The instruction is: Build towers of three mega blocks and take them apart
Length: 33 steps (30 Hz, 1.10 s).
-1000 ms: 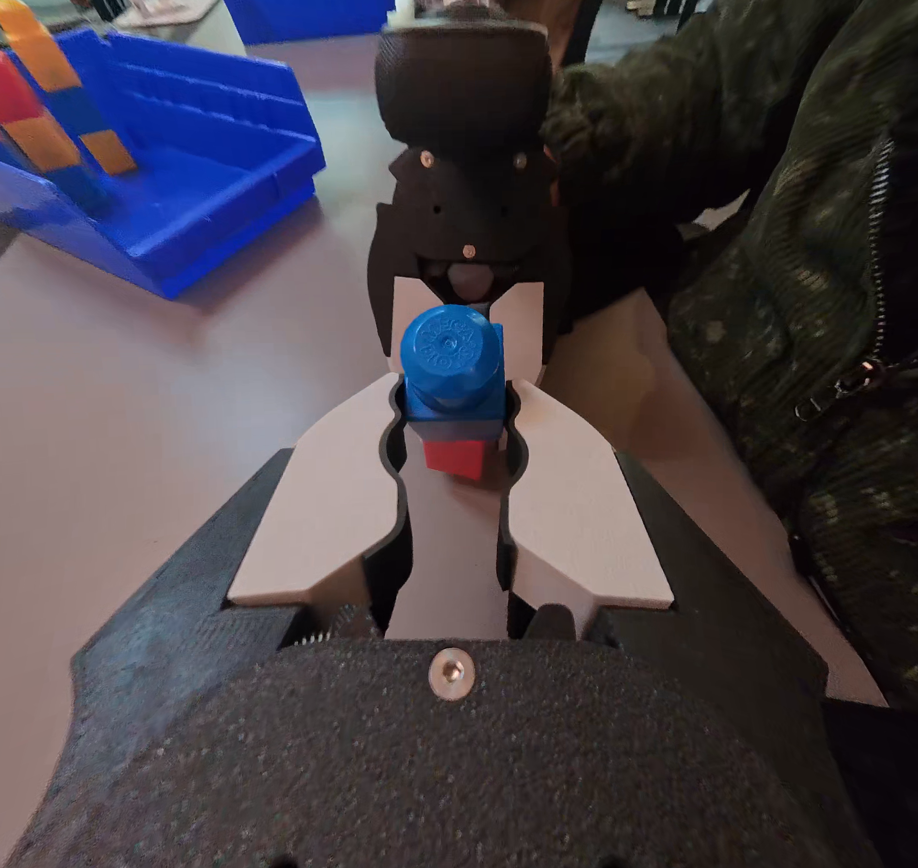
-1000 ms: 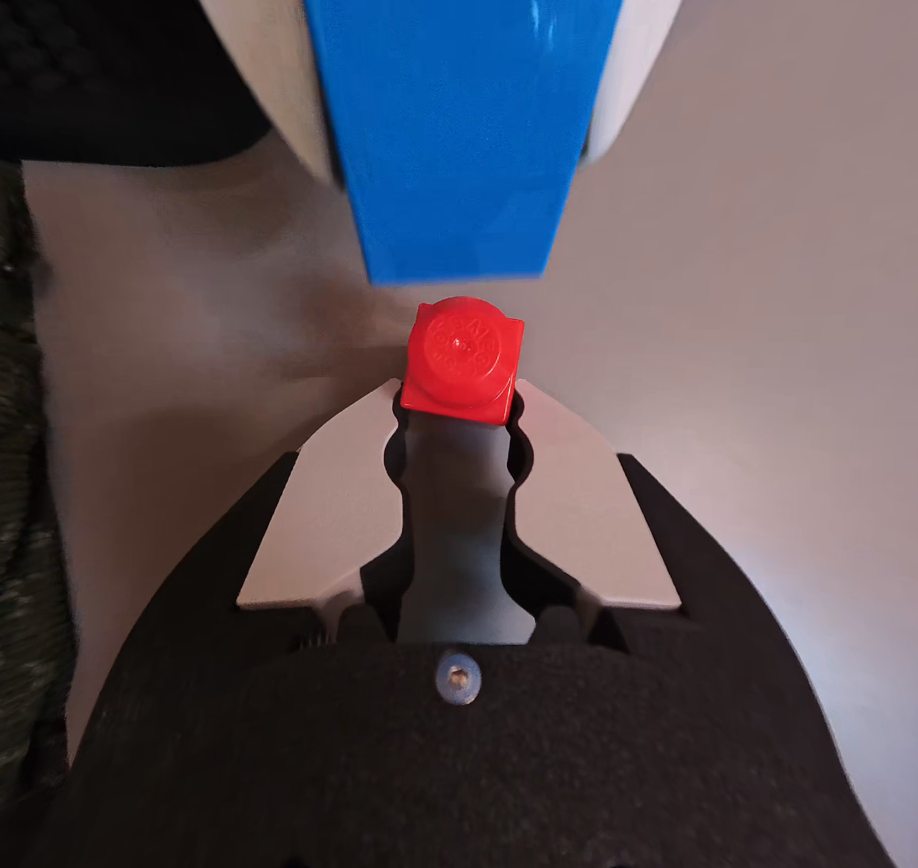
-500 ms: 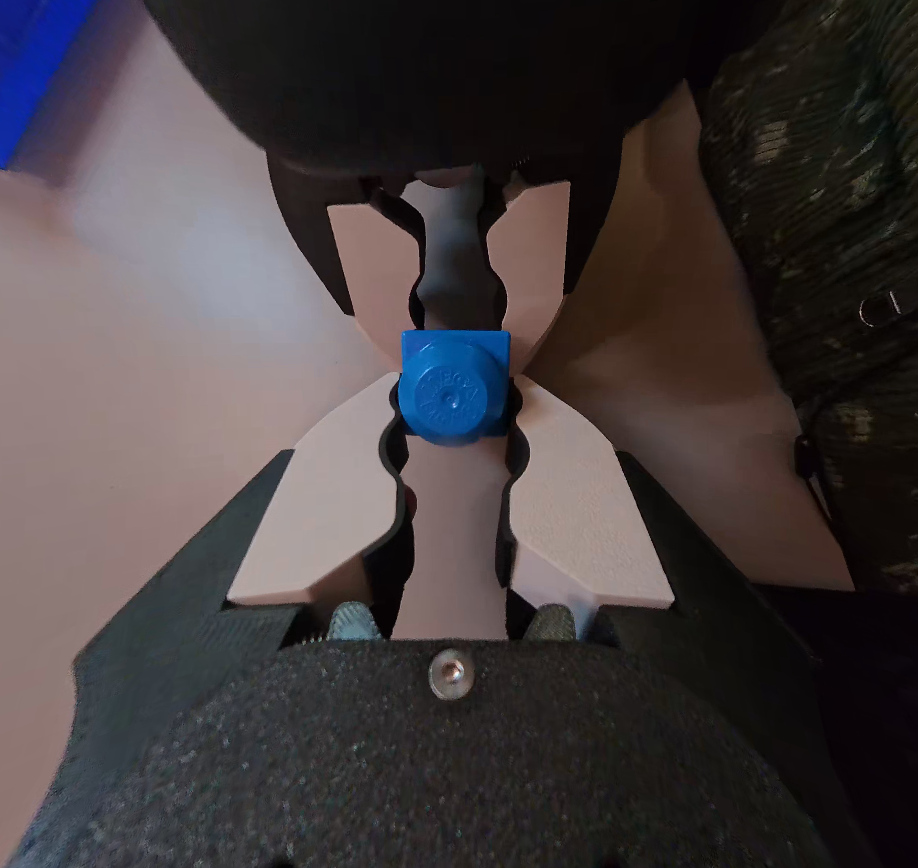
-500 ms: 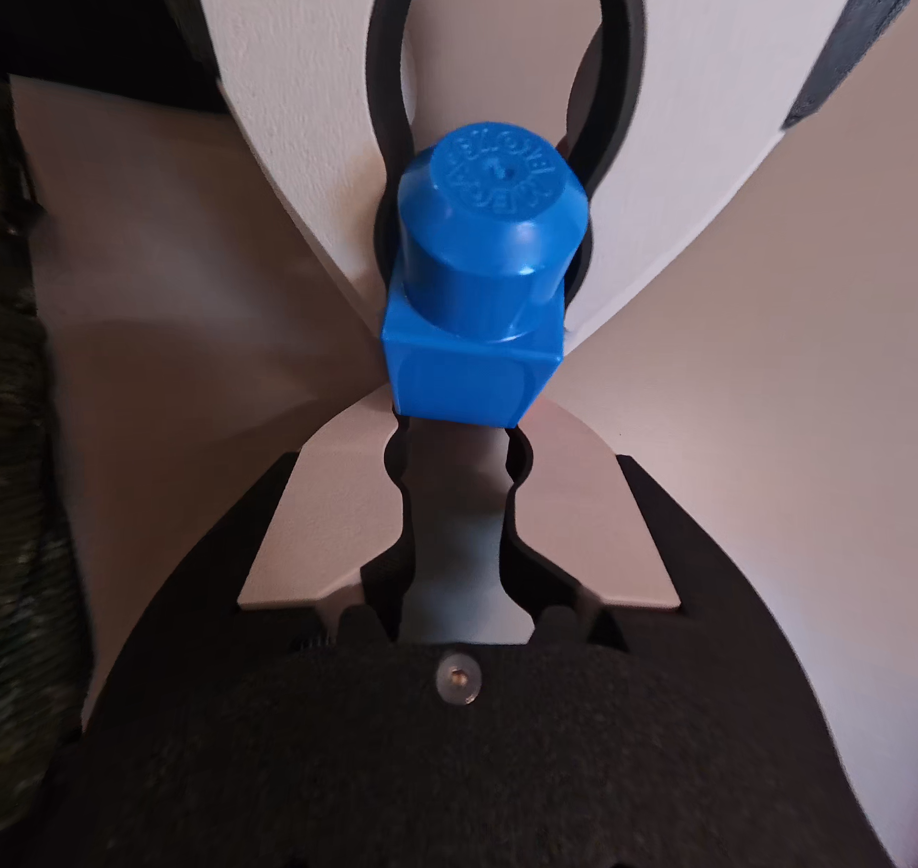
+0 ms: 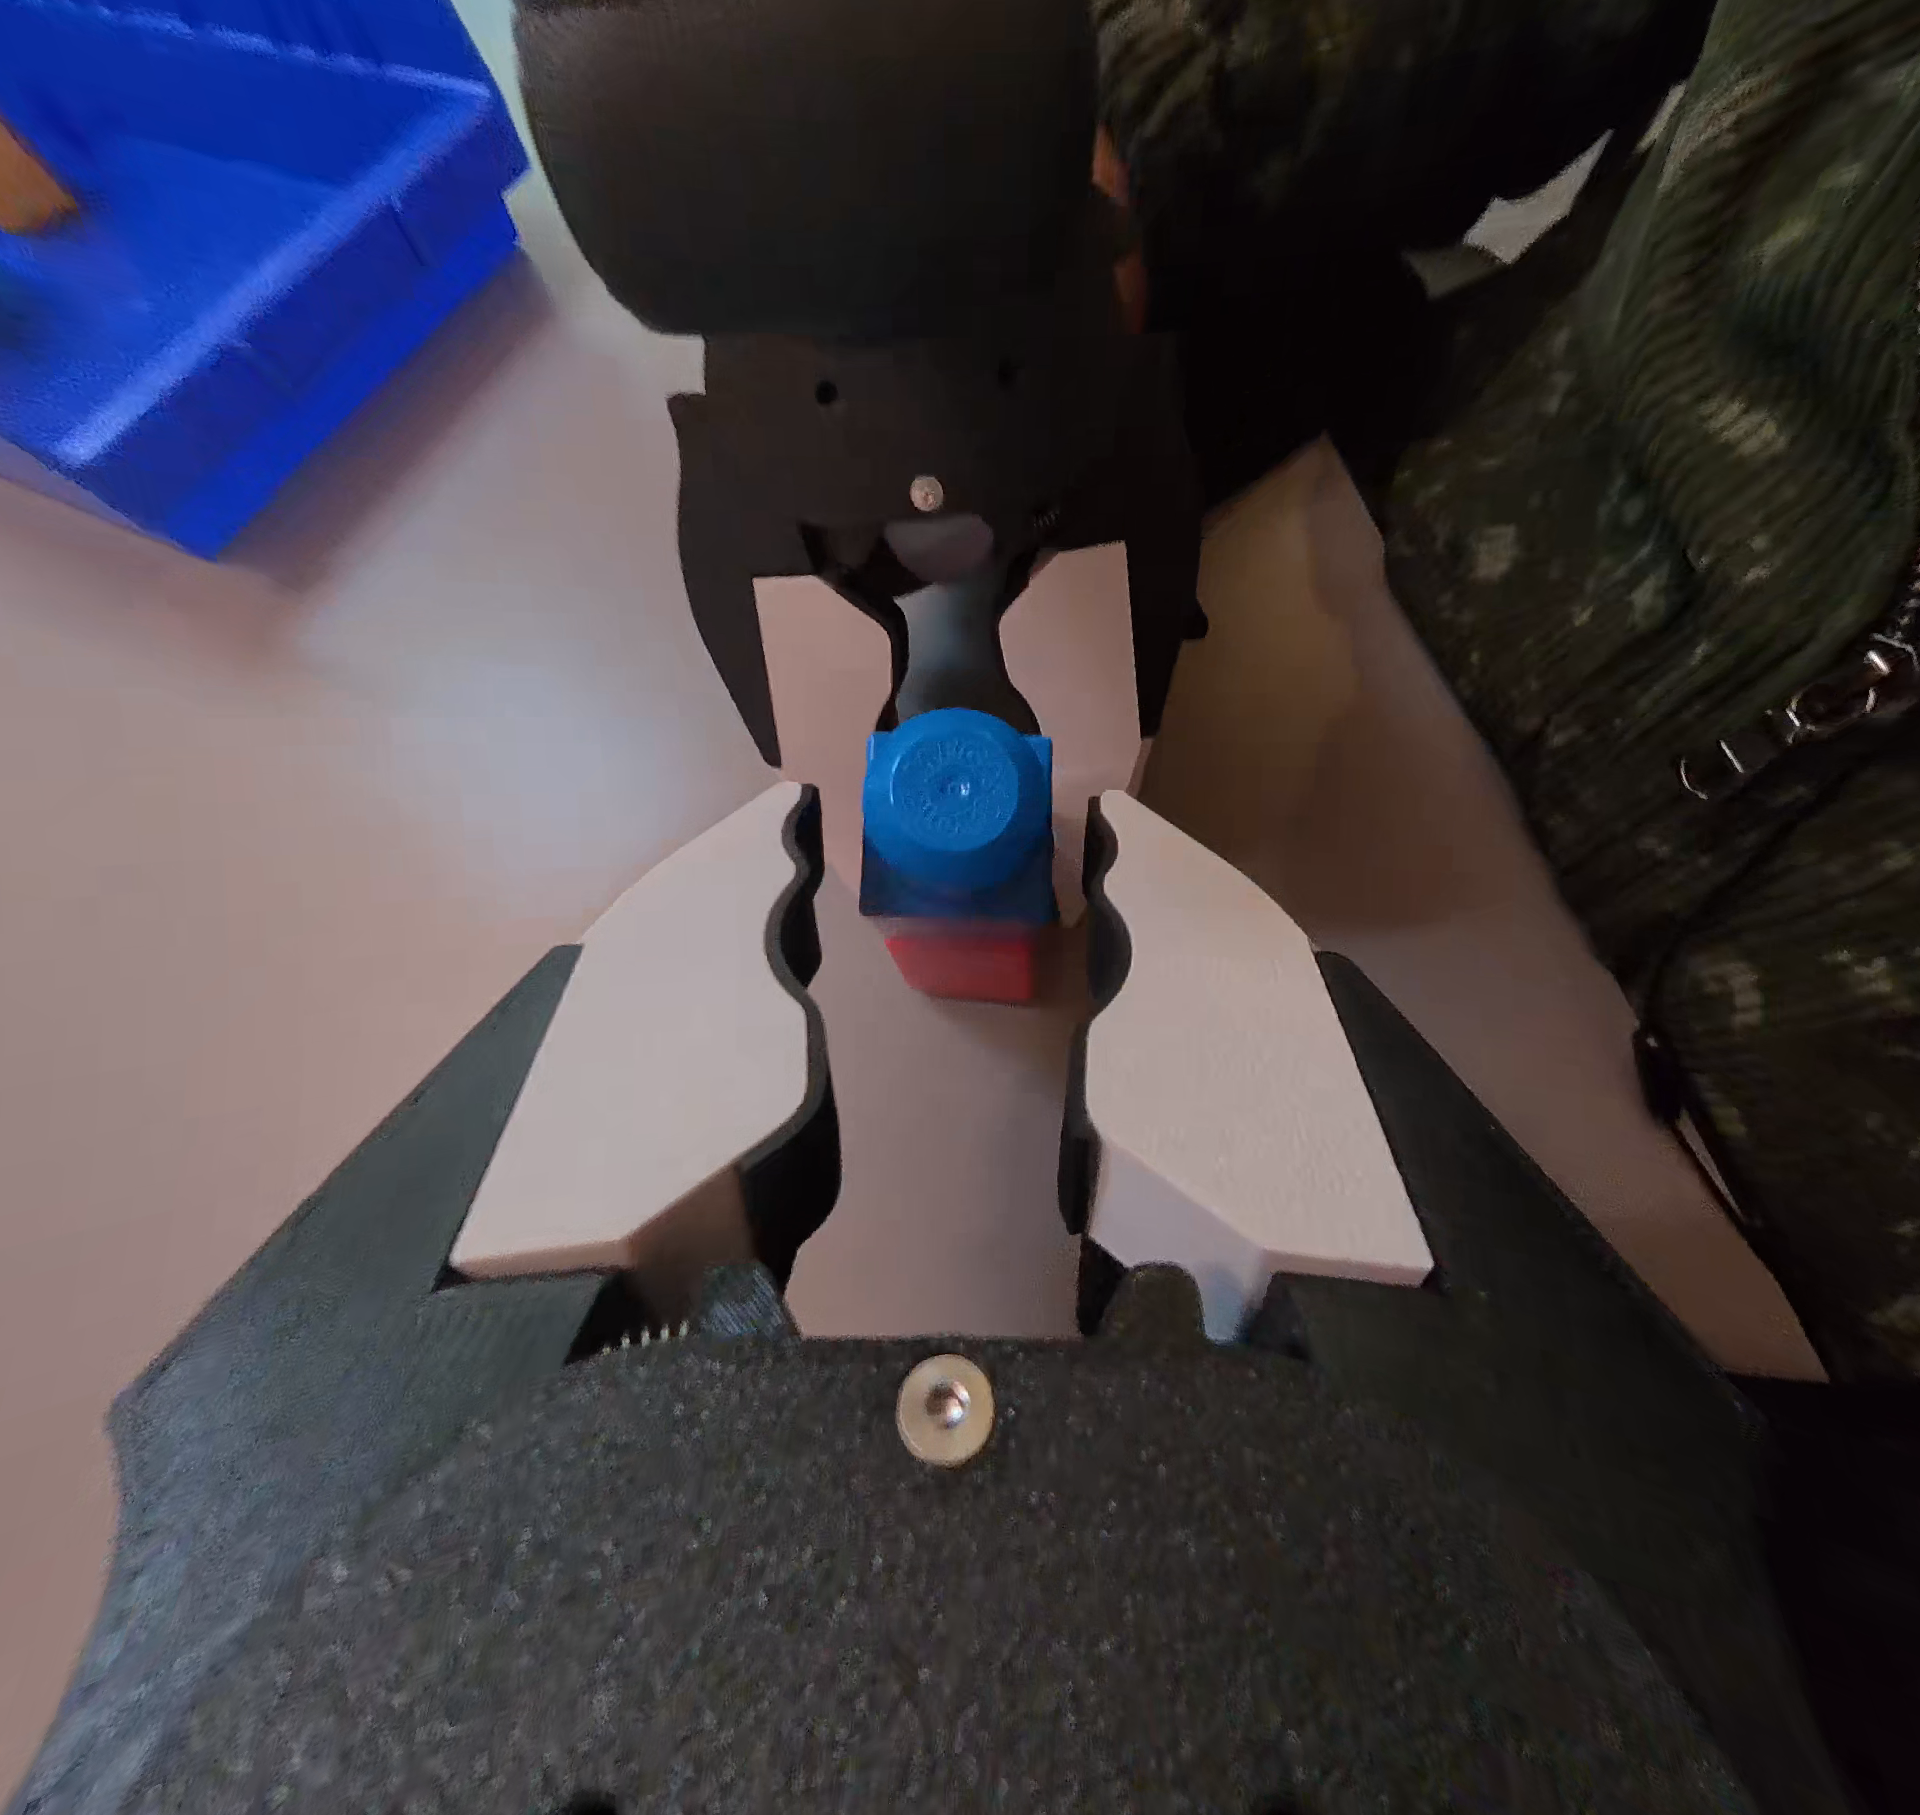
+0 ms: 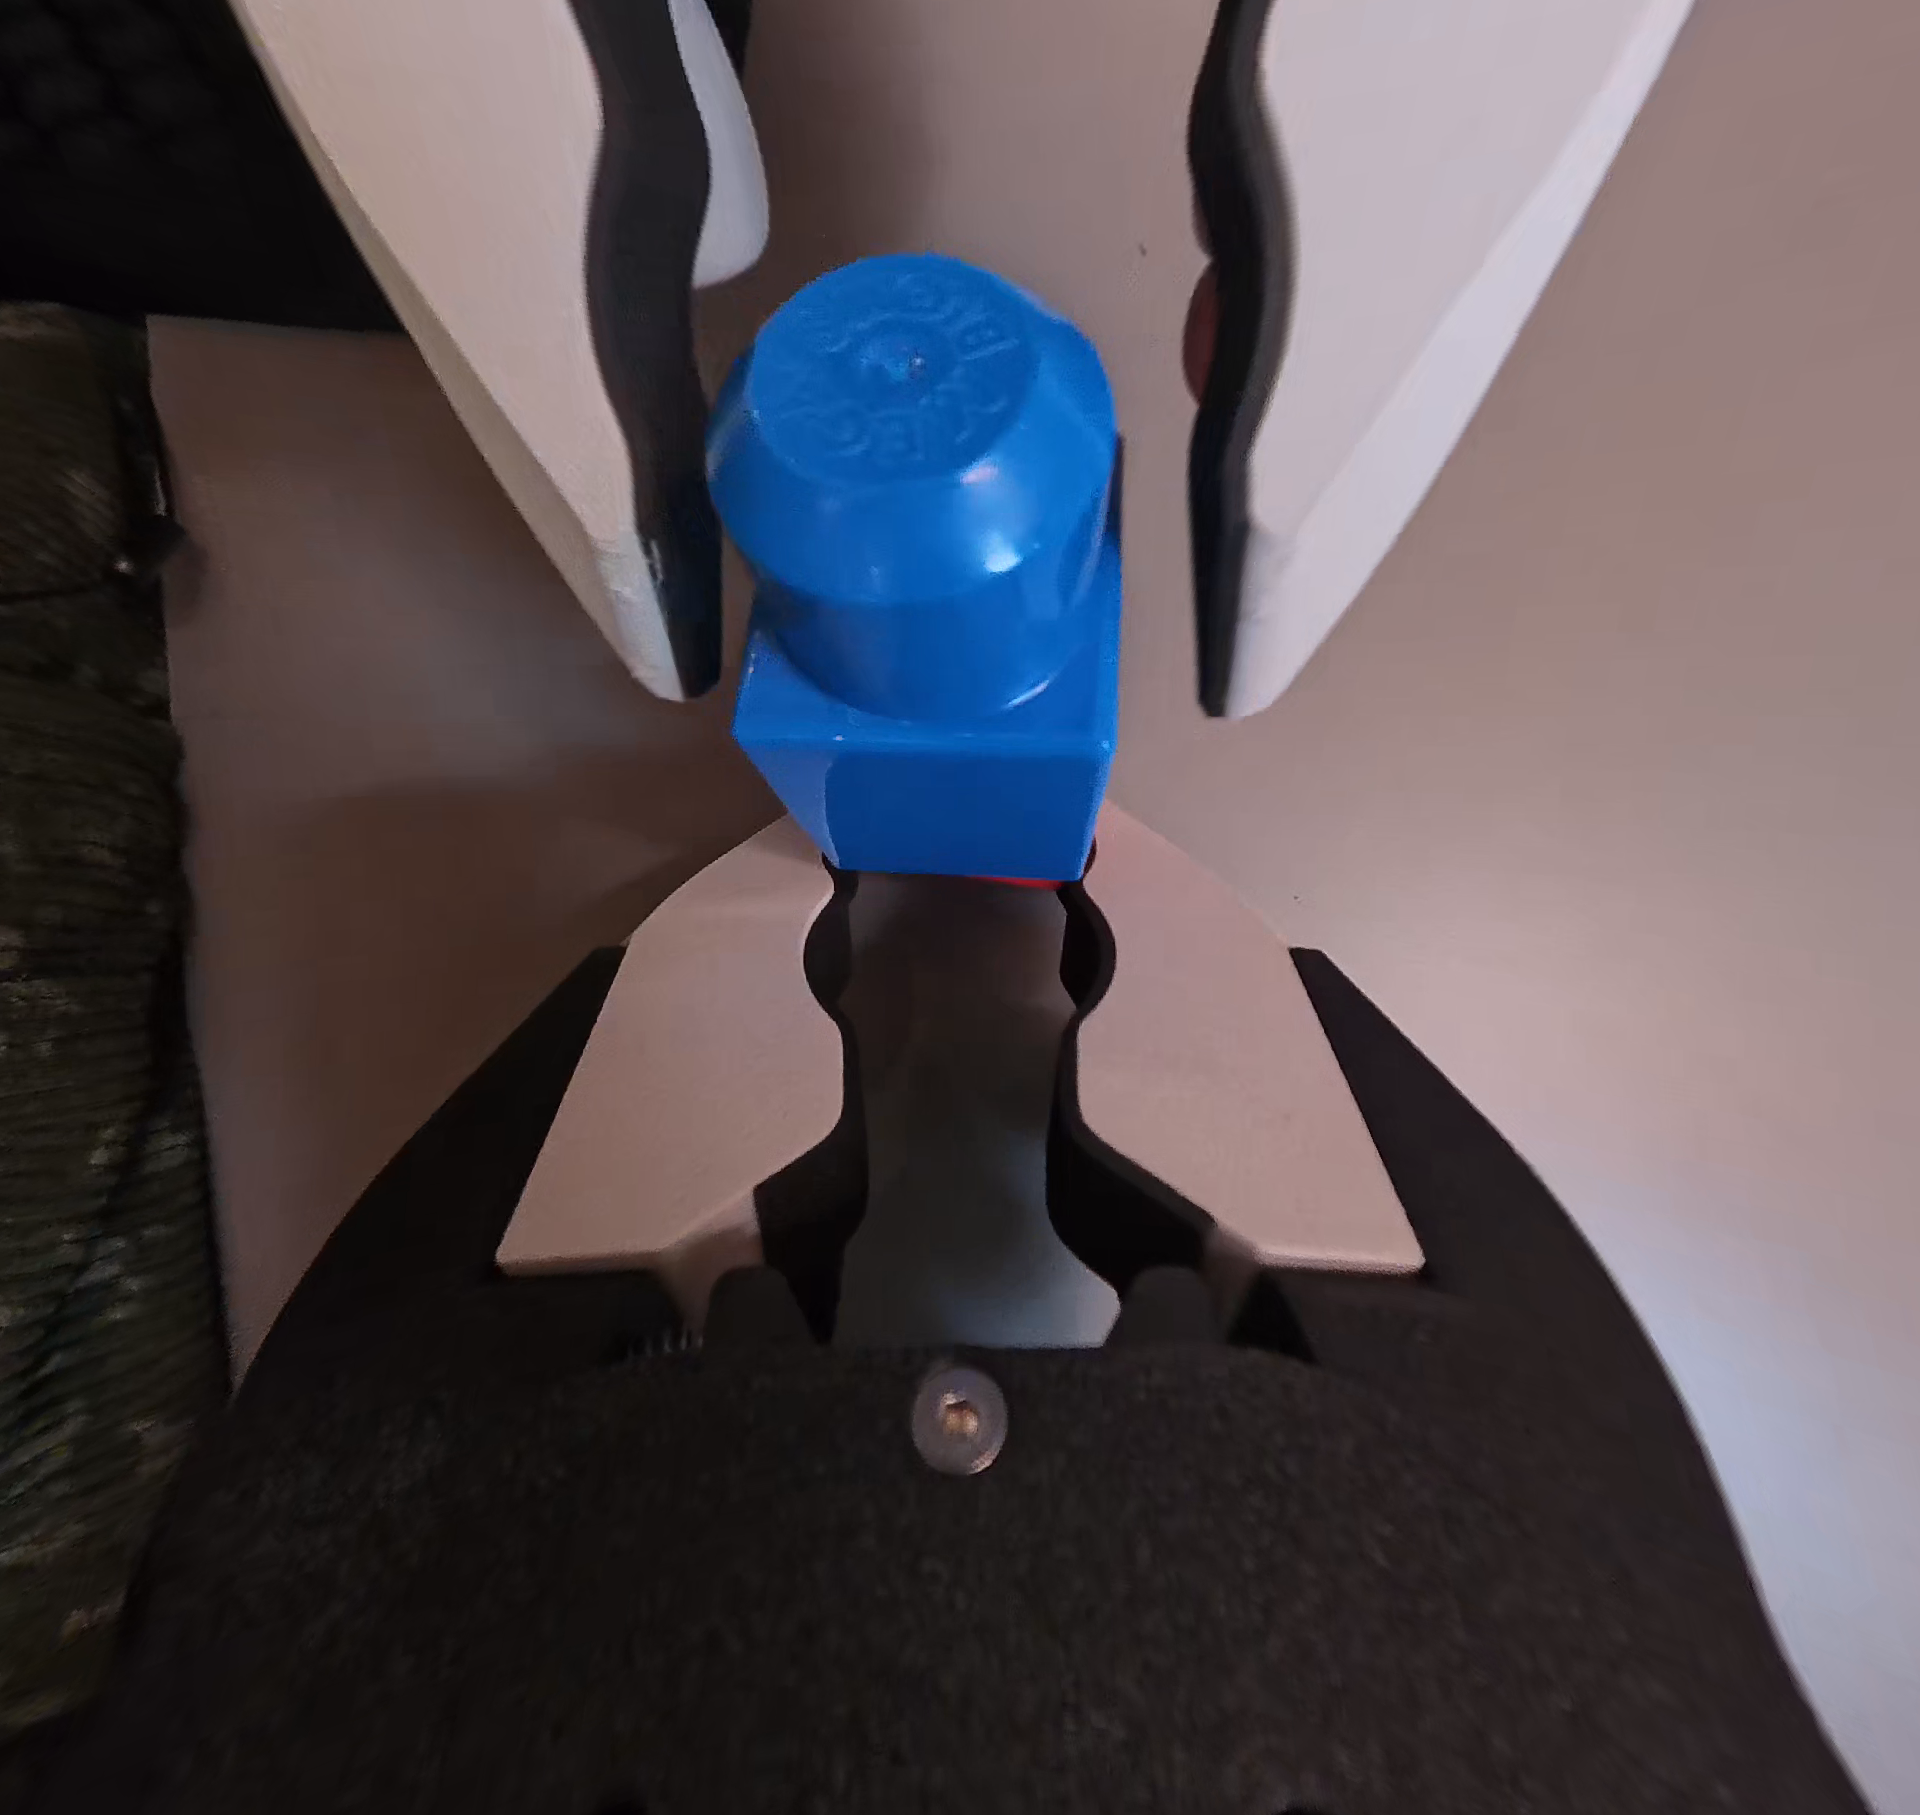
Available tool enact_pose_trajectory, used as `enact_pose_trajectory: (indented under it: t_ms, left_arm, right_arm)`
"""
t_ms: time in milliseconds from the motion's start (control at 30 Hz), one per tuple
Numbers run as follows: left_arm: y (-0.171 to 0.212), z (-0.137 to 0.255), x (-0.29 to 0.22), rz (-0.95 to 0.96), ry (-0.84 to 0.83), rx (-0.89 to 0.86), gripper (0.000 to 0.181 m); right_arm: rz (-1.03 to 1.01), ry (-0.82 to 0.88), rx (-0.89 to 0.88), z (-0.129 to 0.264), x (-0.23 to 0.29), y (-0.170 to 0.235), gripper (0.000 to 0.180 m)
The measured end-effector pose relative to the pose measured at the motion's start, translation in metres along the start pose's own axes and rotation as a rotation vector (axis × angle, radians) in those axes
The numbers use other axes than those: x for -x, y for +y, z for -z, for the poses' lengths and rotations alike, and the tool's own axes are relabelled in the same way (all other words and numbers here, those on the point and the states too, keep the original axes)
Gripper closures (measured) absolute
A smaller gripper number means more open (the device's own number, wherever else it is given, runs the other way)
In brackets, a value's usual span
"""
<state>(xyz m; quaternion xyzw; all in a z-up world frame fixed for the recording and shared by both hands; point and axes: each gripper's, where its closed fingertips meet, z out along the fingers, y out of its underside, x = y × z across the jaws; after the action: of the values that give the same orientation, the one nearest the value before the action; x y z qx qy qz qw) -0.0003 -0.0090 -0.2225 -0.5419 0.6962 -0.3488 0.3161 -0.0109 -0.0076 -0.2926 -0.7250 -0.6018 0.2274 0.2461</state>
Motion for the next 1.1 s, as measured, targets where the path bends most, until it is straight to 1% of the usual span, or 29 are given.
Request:
enact_pose_trajectory:
  t_ms: [33,67,133,233,333,367,400,500,833,1100]
  left_arm:
    - [-0.002,-0.001,0.001,-0.005,-0.009,-0.012,0.136]
    - [-0.003,-0.002,0.000,-0.012,-0.013,-0.013,0.145]
    - [-0.004,-0.003,0.001,-0.027,-0.027,-0.006,0.145]
    - [0.000,0.004,0.004,-0.073,-0.084,0.093,0.145]
    - [-0.002,0.012,0.001,-0.092,-0.098,0.132,0.145]
    - [0.002,0.010,-0.001,-0.096,-0.090,0.165,0.145]
    - [0.007,0.008,-0.001,-0.111,-0.092,0.194,0.145]
    - [0.017,0.009,0.000,-0.124,-0.096,0.246,0.145]
    - [0.020,0.008,-0.005,-0.178,-0.073,0.236,0.145]
    - [0.019,0.007,-0.002,-0.146,-0.083,0.217,0.145]
  right_arm:
    - [-0.004,0.000,-0.007,0.001,-0.001,-0.001,0.142]
    - [-0.003,0.005,-0.015,0.002,-0.001,-0.002,0.142]
    - [0.017,0.030,-0.020,0.003,-0.003,-0.004,0.142]
    - [0.040,0.075,-0.028,0.007,-0.007,-0.006,0.143]
    - [0.064,0.106,-0.058,0.014,-0.008,-0.016,0.143]
    - [0.094,0.125,-0.055,0.013,-0.006,-0.018,0.144]
    - [0.124,0.155,-0.015,0.011,-0.007,-0.016,0.143]
    - [0.129,0.161,0.013,0.009,-0.008,-0.010,0.143]
    - [0.130,0.120,0.005,0.009,-0.002,-0.009,0.143]
    - [0.117,0.131,0.006,0.008,-0.005,-0.008,0.143]
